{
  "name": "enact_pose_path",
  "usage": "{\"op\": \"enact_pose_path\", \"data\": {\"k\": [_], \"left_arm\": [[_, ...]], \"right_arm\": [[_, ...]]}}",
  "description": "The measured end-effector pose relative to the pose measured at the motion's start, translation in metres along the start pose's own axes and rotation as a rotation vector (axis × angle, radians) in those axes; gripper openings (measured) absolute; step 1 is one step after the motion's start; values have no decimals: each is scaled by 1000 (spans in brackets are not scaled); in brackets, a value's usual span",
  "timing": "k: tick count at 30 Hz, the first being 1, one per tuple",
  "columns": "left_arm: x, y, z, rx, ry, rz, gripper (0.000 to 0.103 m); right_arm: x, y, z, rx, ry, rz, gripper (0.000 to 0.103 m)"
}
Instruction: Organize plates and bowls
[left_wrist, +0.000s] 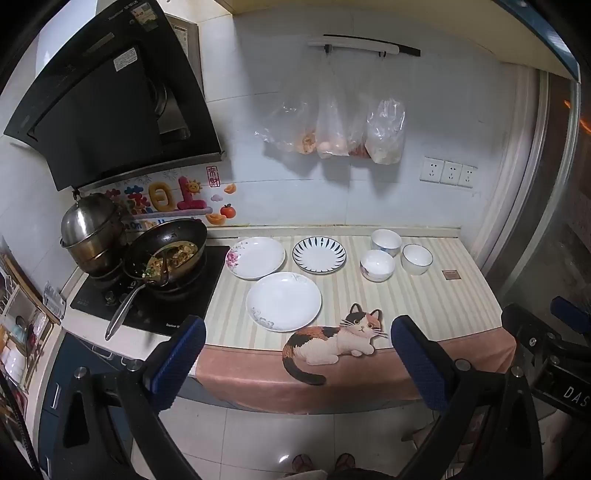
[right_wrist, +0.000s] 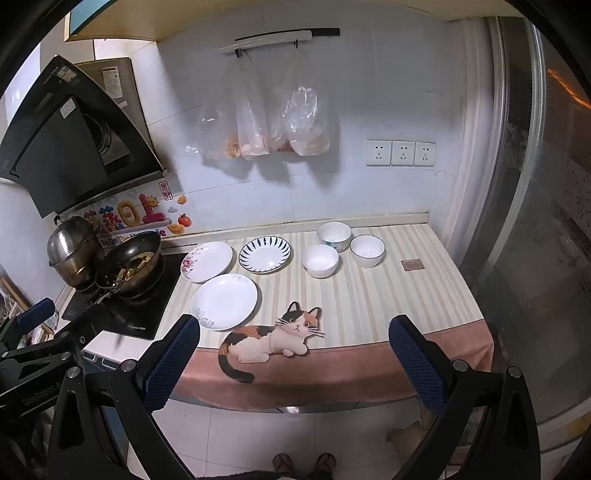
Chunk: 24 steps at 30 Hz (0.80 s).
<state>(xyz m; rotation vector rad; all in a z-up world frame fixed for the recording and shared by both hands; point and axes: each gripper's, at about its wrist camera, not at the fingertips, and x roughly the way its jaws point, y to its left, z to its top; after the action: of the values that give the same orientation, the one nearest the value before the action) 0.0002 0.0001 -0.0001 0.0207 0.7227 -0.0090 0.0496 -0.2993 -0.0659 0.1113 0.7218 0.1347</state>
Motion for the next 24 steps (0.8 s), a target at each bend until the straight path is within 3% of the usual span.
{"op": "enact_pose_path", "data": {"k": [24], "left_arm": [[1, 6, 0, -5, -1, 7, 103]], "right_arm": [[-1, 2, 1, -3, -15, -2, 103]]}}
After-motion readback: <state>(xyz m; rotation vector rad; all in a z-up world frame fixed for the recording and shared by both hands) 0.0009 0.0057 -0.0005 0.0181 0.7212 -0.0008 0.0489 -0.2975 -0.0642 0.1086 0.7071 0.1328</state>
